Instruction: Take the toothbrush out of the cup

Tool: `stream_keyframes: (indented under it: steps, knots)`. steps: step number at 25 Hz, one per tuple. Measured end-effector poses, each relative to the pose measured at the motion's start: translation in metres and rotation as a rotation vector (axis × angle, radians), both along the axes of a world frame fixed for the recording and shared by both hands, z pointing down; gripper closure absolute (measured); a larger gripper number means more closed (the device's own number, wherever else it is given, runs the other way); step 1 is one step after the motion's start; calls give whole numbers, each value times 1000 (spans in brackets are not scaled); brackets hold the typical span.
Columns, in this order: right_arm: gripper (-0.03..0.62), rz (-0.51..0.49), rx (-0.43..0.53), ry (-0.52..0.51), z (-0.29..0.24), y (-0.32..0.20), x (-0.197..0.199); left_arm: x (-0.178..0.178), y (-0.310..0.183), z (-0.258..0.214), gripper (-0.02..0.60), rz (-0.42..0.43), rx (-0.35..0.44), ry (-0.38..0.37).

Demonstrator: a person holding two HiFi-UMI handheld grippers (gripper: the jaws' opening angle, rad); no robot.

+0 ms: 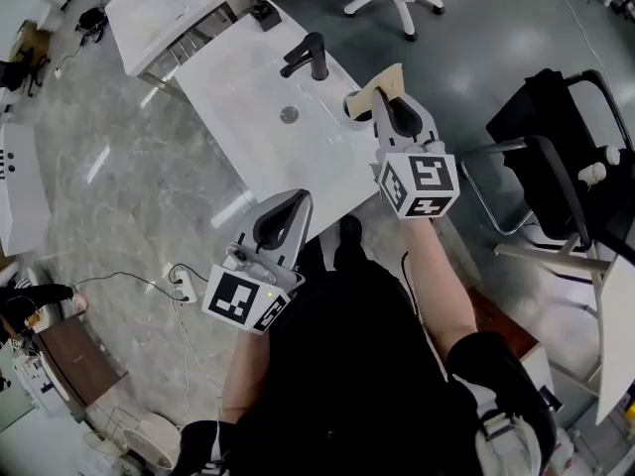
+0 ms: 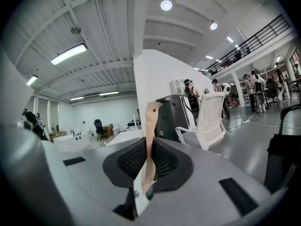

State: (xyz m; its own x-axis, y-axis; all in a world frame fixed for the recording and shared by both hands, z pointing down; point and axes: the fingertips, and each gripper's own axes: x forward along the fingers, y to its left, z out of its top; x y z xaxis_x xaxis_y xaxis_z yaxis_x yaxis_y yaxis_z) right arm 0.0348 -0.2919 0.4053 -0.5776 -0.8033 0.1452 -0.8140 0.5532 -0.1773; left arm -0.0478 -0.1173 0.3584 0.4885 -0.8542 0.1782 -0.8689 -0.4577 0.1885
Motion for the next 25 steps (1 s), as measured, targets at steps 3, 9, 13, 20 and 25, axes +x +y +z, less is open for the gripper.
stream_keyframes:
  steps: [3,9,13,20,25]
  knots:
    - [546,-20,5,-56,-11,3,9,2,4,-2,566,-11,6,-1]
    - [546,-43,0,-142,-29,13,20,1,11,-5,566,-34,9,3]
    - [546,-54,-3,-126,-33,26,18,-4,16,-4,566,-36,5,18]
    - [546,-56,-16,-101,-34,55,11,-21,22,-7,566,-5,19,23]
    - [546,-39,-16,-99,-45,88,2,-41,35,-13,566,34,29,29]
